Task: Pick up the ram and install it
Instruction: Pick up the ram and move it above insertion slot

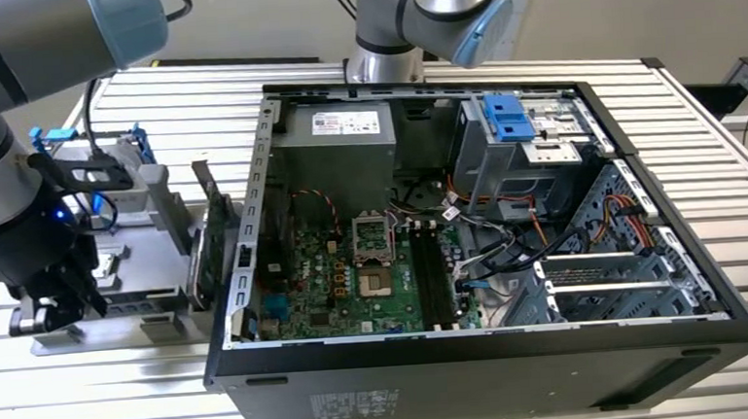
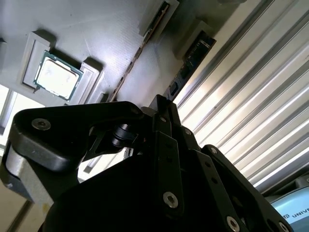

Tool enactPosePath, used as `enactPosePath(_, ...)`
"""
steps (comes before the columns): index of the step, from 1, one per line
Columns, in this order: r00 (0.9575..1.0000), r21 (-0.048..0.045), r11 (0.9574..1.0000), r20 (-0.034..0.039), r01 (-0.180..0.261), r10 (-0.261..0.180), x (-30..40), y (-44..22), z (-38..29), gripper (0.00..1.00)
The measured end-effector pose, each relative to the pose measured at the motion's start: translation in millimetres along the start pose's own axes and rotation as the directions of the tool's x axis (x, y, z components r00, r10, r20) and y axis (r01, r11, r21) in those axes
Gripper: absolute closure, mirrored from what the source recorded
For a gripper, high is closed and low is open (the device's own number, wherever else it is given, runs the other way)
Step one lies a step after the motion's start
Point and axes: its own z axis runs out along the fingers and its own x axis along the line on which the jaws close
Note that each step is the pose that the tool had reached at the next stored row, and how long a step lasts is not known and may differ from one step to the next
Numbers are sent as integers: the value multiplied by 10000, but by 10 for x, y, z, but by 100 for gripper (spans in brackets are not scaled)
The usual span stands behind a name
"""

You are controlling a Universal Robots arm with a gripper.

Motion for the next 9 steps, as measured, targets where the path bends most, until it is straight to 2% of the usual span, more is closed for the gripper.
enactPosePath(9,10000,-3,10000,-1,-33,33,0,1,-39,100)
